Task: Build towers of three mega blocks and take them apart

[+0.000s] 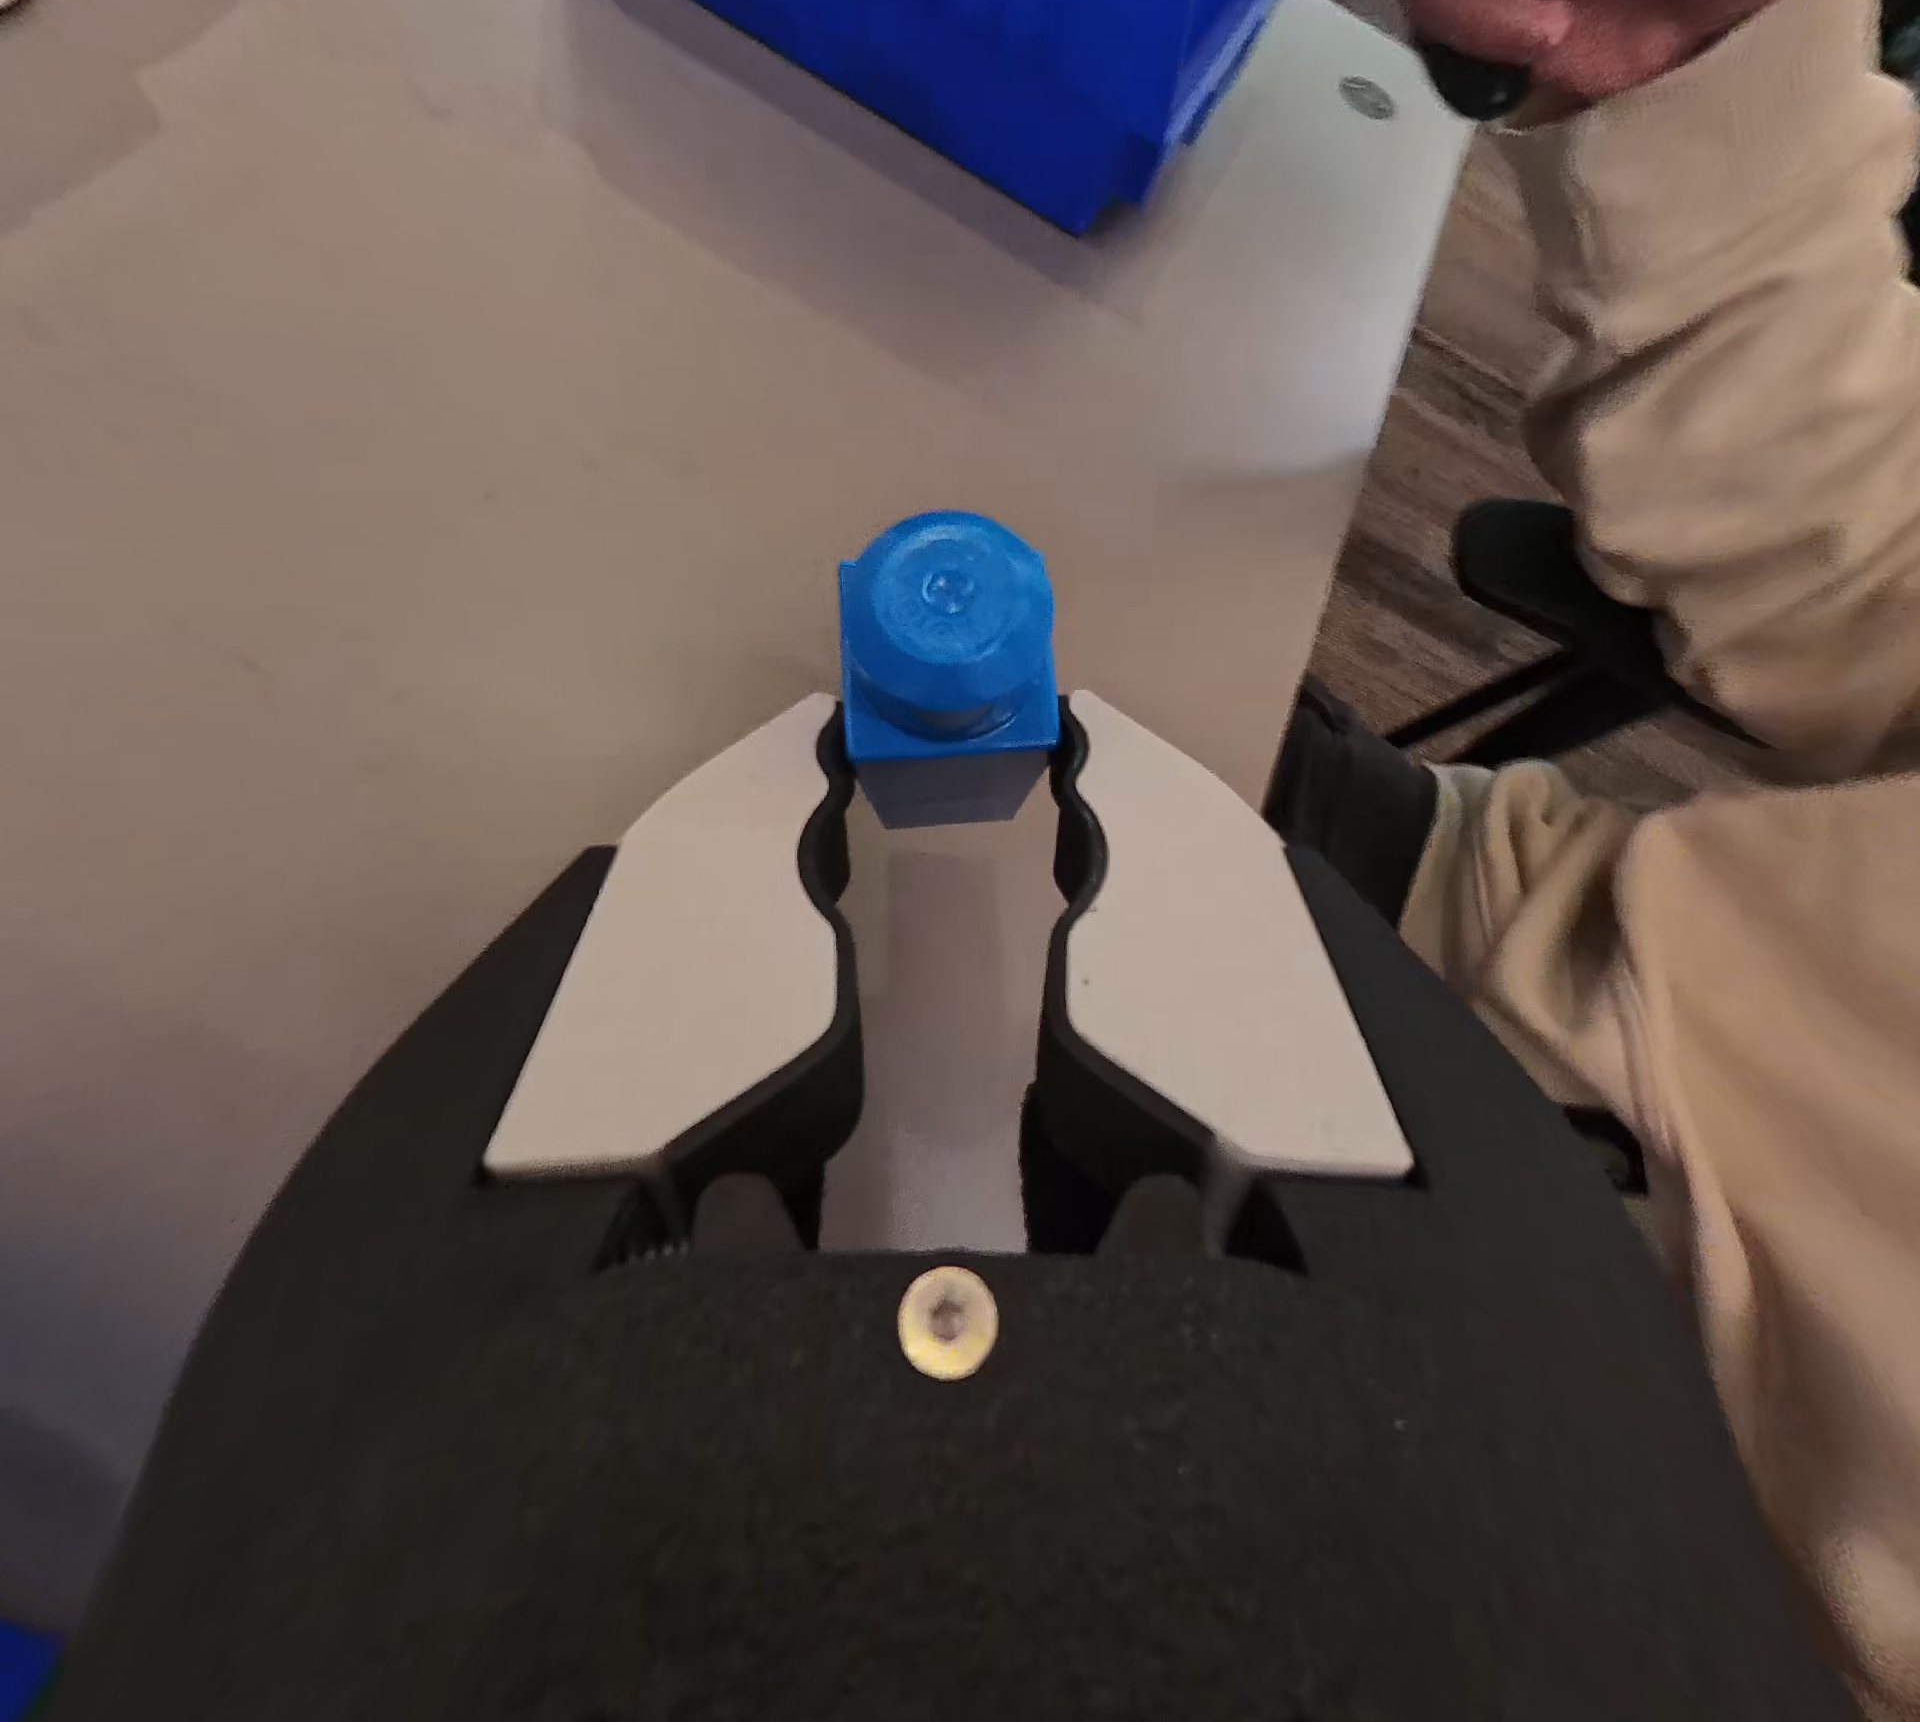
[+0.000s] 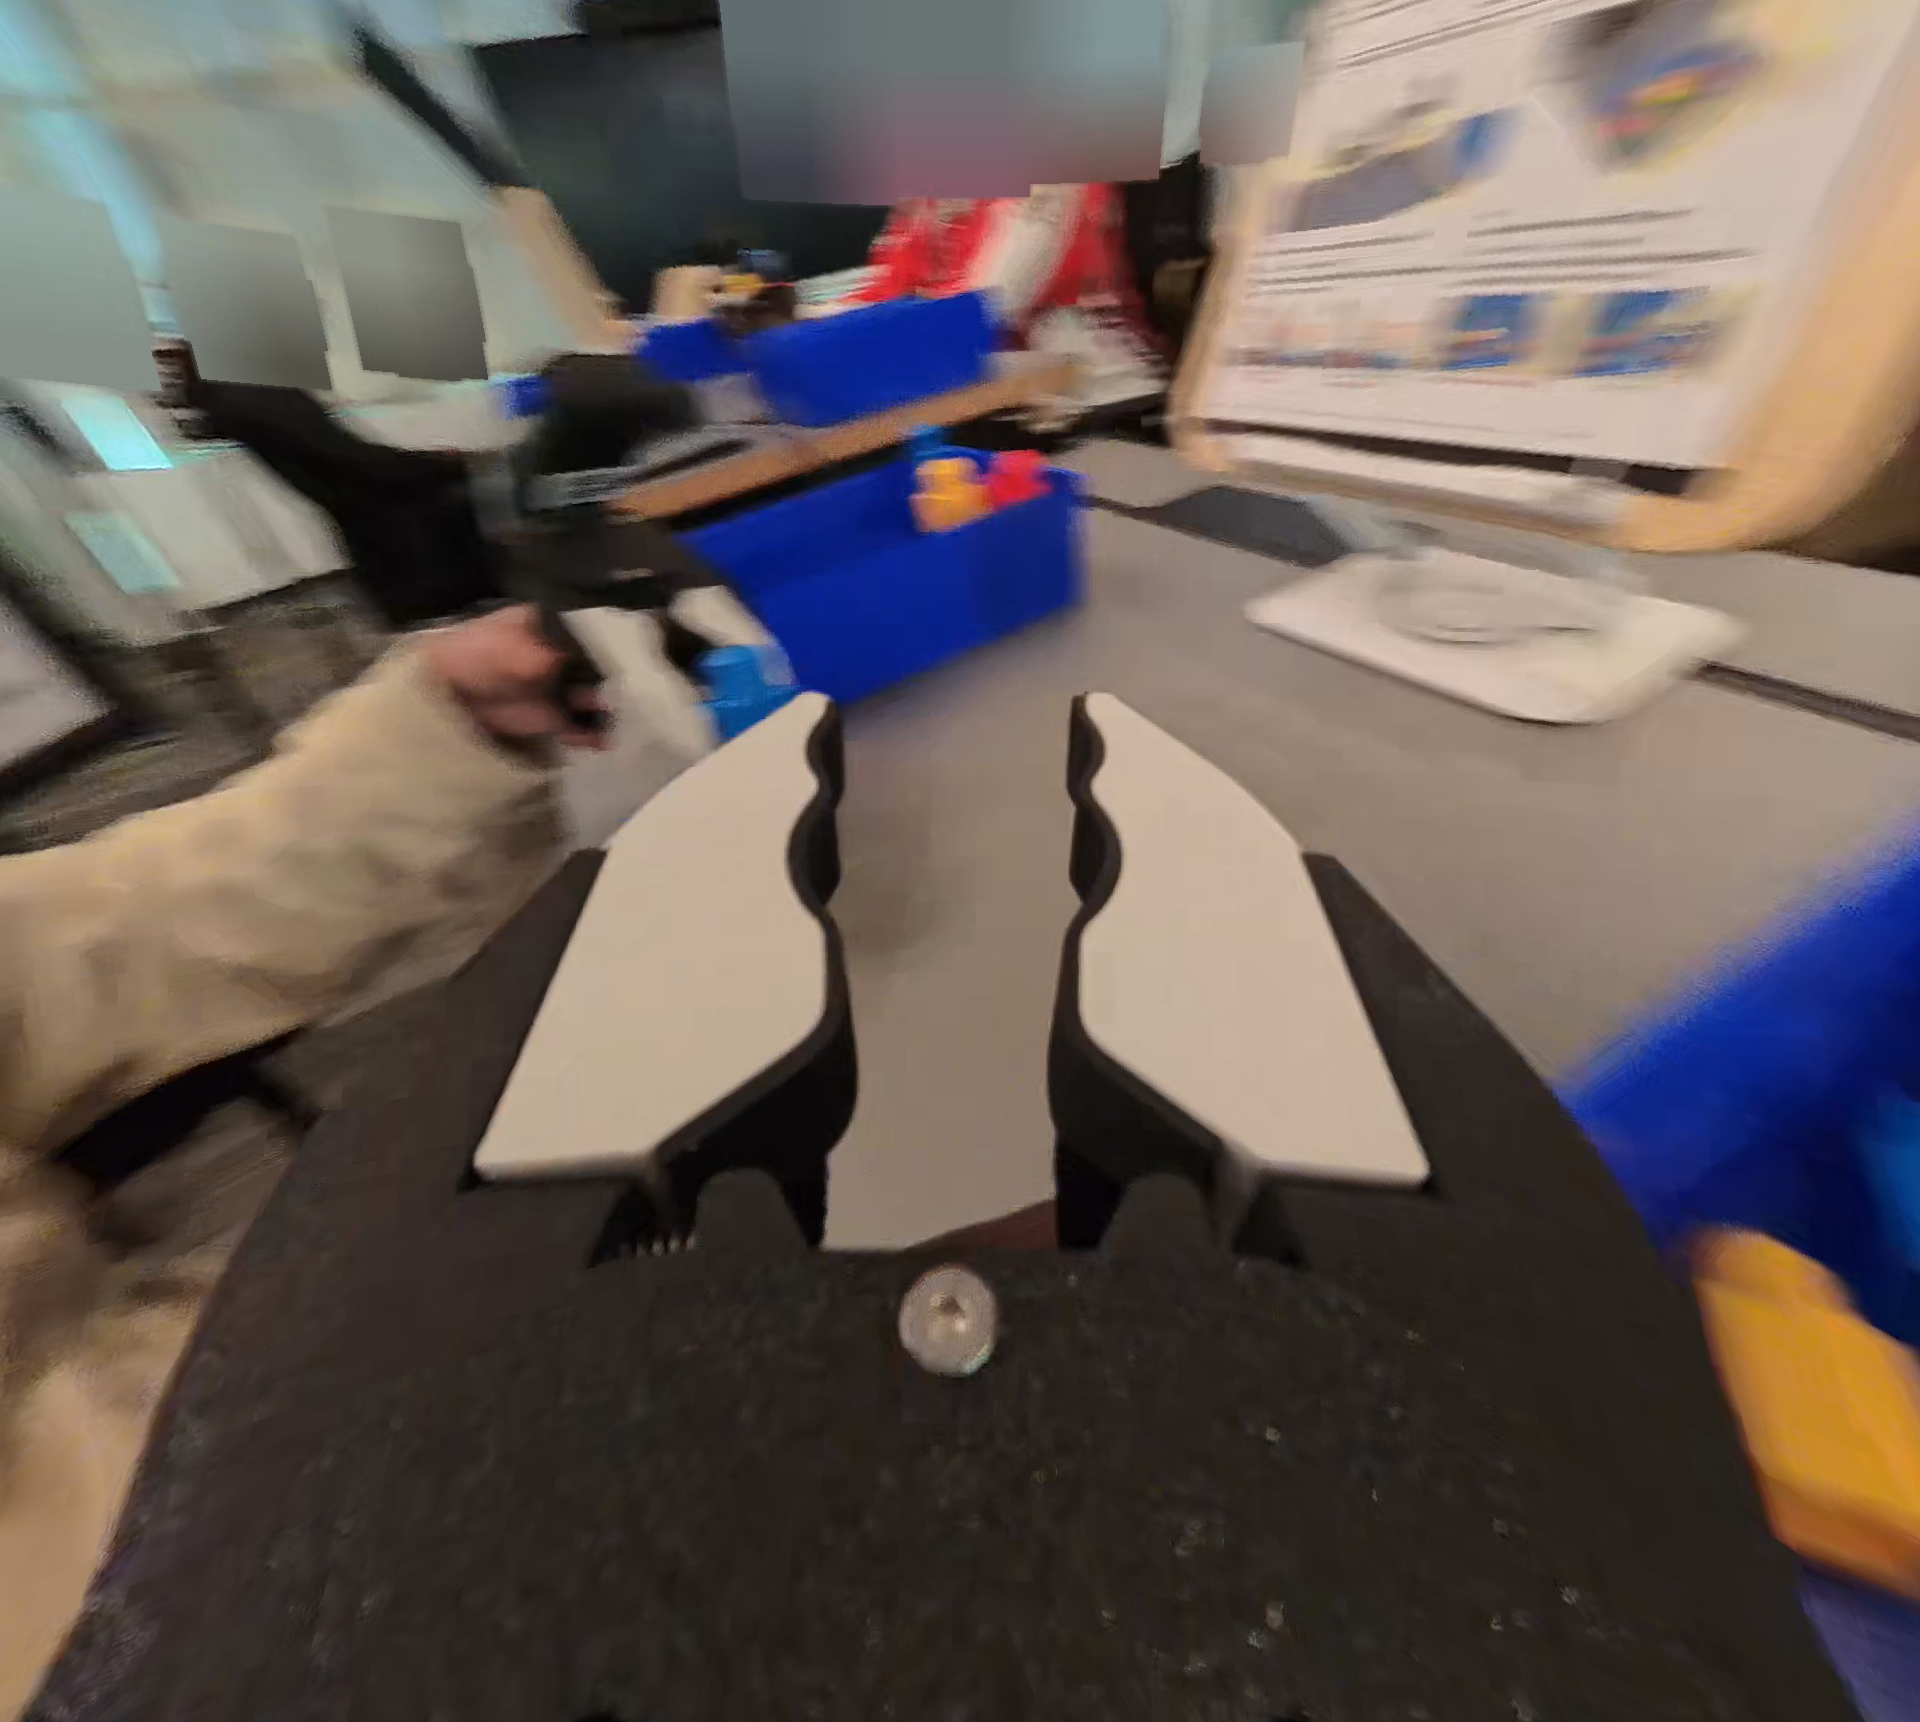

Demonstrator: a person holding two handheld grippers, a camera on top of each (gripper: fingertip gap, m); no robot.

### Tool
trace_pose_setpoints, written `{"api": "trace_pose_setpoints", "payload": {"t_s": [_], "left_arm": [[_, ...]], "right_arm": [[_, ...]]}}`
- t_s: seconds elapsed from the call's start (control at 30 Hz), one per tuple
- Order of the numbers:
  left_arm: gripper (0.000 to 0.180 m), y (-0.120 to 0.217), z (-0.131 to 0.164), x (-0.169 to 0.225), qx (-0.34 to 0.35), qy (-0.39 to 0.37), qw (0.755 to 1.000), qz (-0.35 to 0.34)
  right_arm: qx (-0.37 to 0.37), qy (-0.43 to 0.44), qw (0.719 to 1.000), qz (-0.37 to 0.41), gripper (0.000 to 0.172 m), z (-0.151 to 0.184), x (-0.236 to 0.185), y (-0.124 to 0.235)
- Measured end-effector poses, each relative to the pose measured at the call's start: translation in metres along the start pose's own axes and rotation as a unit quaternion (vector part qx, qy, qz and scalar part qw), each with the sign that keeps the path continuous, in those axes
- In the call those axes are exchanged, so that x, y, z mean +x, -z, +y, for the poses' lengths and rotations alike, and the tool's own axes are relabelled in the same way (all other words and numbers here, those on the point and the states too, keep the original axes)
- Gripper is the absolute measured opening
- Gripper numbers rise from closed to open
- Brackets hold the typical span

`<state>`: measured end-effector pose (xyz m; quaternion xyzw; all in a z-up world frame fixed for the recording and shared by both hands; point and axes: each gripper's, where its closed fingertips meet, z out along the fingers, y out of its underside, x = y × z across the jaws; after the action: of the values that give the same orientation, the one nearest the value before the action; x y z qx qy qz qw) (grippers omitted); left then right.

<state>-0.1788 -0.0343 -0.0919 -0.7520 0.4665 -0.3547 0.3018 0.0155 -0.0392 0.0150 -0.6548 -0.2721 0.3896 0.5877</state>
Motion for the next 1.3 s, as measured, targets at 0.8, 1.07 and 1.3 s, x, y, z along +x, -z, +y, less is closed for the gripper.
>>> {"api": "trace_pose_setpoints", "payload": {"t_s": [0.8, 1.07, 1.3], "left_arm": [[0.036, -0.016, -0.054, 0.07, 0.005, -0.089, 0.979, 0.181], [0.036, 0.045, -0.096, 0.065, 0.155, -0.064, 0.964, 0.205], [0.036, 0.045, -0.05, -0.006, 0.106, 0.002, 0.99, -0.089]], "right_arm": [[-0.112, -0.041, 0.965, -0.235, 0.036, 0.107, -0.099, -0.1], [-0.174, -0.033, 0.961, -0.213, 0.037, 0.134, -0.083, -0.091], [-0.196, -0.026, 0.973, -0.122, 0.037, 0.125, -0.045, -0.078]]}}
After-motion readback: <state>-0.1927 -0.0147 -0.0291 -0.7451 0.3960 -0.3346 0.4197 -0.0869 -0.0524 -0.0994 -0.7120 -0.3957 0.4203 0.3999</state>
